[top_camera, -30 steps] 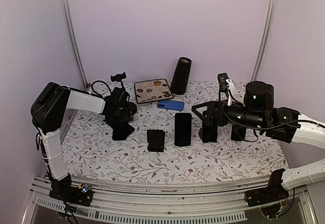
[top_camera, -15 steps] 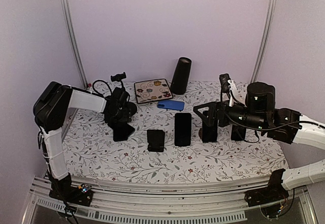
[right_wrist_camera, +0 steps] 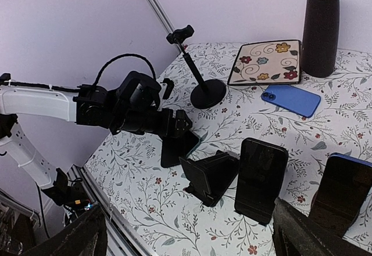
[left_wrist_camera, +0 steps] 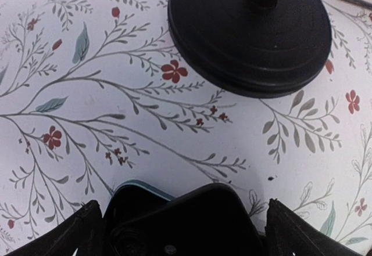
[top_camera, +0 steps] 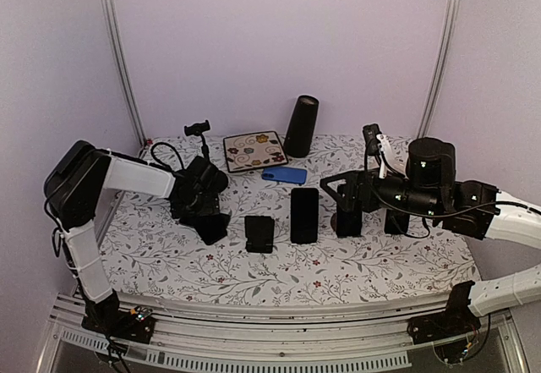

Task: Place the phone on the phone stand
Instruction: Move the phone to the center of the board, then hold the phone.

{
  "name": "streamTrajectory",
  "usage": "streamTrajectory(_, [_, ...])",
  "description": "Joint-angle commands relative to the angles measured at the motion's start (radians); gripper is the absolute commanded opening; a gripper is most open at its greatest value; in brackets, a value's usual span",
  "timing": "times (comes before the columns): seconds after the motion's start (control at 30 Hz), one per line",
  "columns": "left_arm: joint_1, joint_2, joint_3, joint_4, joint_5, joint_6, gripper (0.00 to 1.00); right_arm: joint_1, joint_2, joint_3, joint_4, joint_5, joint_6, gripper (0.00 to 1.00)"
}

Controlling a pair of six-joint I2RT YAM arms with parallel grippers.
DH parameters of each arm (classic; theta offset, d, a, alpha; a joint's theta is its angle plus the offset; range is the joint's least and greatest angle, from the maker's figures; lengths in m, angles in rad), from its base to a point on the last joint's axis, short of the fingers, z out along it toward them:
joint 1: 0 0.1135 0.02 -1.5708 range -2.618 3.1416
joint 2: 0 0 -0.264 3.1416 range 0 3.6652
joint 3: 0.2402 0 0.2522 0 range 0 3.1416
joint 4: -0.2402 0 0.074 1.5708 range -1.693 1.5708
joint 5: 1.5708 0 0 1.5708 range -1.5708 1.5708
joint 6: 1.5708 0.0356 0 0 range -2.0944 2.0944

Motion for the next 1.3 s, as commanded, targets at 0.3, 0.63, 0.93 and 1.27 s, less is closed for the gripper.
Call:
streamTrajectory(0.3, [-0.122,-0.205,-0.160,-0.118,-0.011,-0.338,0.97,-0.003,-0.006,-0.031,0.032,-0.017,0.010,0.99])
streamTrajectory(0.63, [-0.184,-0.147,-0.127,-0.116,0.024,-0.569,0.97,-0.003,0.011,-0.024,0.044,-0.031,0.008,0.99])
streamTrajectory(0.93, [-0.186,-0.088,-0.088,-0.072,0.026,-0.620,0.97,-0.003,-0.017,-0.035,0.023,-0.014,0.009,0.99])
streamTrajectory(1.27, [-0.187,-0.058,-0.083,-0.120,-0.013,-0.654,0.97,-0.002,-0.008,-0.038,0.028,-0.018,0.011,0.99])
